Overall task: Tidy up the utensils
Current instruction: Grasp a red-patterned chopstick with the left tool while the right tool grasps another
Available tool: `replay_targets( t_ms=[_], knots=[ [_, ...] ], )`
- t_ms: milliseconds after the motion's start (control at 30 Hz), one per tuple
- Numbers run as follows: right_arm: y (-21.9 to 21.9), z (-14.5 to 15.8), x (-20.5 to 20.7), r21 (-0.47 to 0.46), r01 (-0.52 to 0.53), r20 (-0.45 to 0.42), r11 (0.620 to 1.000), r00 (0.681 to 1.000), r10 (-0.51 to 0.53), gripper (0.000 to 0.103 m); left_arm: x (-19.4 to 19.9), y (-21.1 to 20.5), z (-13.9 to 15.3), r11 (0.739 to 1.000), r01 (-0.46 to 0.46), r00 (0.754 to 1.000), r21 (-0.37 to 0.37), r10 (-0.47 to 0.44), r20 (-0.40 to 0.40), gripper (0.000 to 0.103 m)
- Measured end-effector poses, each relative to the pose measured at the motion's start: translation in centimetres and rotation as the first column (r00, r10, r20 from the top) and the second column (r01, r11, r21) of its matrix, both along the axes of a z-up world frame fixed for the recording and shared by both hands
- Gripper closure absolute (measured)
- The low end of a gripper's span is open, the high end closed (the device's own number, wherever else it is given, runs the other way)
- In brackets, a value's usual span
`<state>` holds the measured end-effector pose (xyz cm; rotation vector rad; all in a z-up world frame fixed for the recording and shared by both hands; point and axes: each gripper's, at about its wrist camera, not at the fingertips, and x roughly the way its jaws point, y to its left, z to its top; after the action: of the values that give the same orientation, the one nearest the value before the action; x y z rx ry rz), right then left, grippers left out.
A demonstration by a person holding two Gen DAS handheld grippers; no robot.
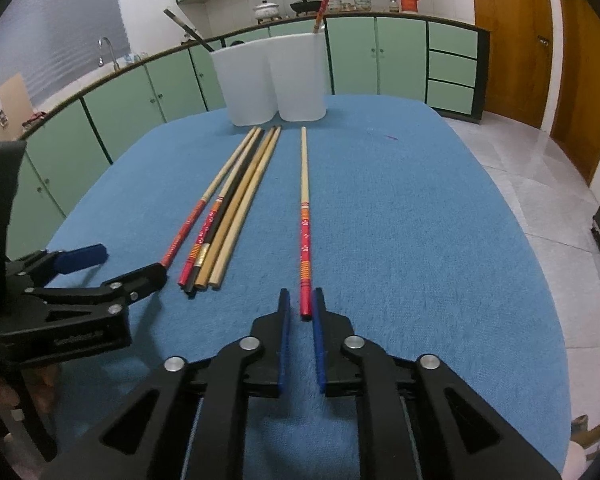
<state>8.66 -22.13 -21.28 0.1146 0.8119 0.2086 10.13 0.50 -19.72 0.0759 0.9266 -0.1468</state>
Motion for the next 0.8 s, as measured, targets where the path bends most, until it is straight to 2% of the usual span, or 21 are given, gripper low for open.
replay_targets(
  t_ms=[33,100,333,567,667,800],
  knots=[
    [-0.1,0.0,-0.1,0.003,-0.005,0.001,1.000,1.000,0.005,0.085,-0.1,0.0,0.1,1.000,0.003,1.000,-0.003,-0.003,0.000,0.022],
    [-0.3,0.0,-0.6,0.014,-0.014,0.004,1.000,1.000,0.013,0.071,-0.3,0.0,0.2,1.000,0.002,1.000,-0.010,-0.002,-0.001,0.022],
    [0.0,-0.1,-0.1,-0.002,-0.012,0.000,1.000,1.000,0.012,0.070,-0.4,0.2,0.2,1.000,-0.003,1.000,-0.015,0.003,0.001,0.022],
    [0.4,-0.2,0.9,-0.021,-0.002,-0.003,1.000,1.000,0.002,0.078,-0.2,-0.2,0.2,1.000,0.004,1.000,-0.020,-0.004,0.009,0.031],
    [0.7,-0.3,1.0,-0.045,0.001,0.000,0.999,1.000,-0.001,0.081,-0.1,-0.6,0.2,1.000,0.011,1.000,-0.016,-0.010,0.018,0.037],
    [0.4,-0.5,1.1,-0.041,0.021,-0.004,0.999,1.000,-0.022,0.090,0.0,-1.4,0.1,0.999,0.031,0.999,-0.013,-0.031,0.027,0.049]
  ],
)
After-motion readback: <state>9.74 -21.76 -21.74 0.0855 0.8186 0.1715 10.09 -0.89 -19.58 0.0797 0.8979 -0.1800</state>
